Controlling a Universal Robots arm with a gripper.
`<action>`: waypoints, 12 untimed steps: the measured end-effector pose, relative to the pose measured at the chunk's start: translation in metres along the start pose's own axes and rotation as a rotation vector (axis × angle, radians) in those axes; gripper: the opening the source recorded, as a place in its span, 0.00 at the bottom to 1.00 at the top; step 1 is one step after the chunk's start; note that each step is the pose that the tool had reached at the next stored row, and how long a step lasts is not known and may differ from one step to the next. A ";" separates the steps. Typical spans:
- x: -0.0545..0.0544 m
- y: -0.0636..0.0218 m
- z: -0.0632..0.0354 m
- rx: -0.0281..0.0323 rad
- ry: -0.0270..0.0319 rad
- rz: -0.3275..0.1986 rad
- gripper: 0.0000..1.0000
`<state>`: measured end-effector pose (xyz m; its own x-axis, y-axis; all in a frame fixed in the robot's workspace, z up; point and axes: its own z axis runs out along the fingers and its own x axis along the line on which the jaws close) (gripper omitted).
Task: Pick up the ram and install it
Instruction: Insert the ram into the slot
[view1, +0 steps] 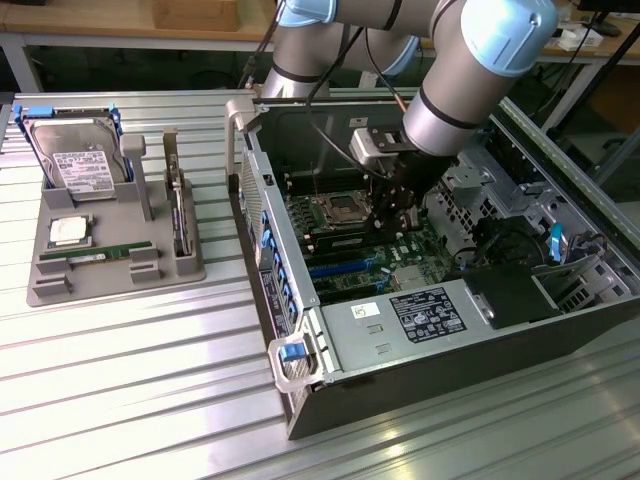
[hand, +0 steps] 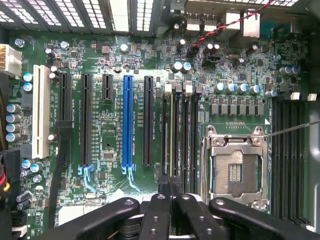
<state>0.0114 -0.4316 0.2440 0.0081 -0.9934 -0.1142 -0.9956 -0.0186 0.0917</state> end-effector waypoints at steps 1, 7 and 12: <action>0.000 0.0000 -0.0001 -0.0010 0.0001 0.000 0.11; 0.000 0.0039 0.0003 0.0126 0.0003 -0.001 0.11; 0.000 0.0041 0.0003 0.0146 0.0004 -0.001 0.11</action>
<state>0.0073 -0.4316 0.2440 0.0094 -0.9934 -0.1139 -0.9969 -0.0183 0.0771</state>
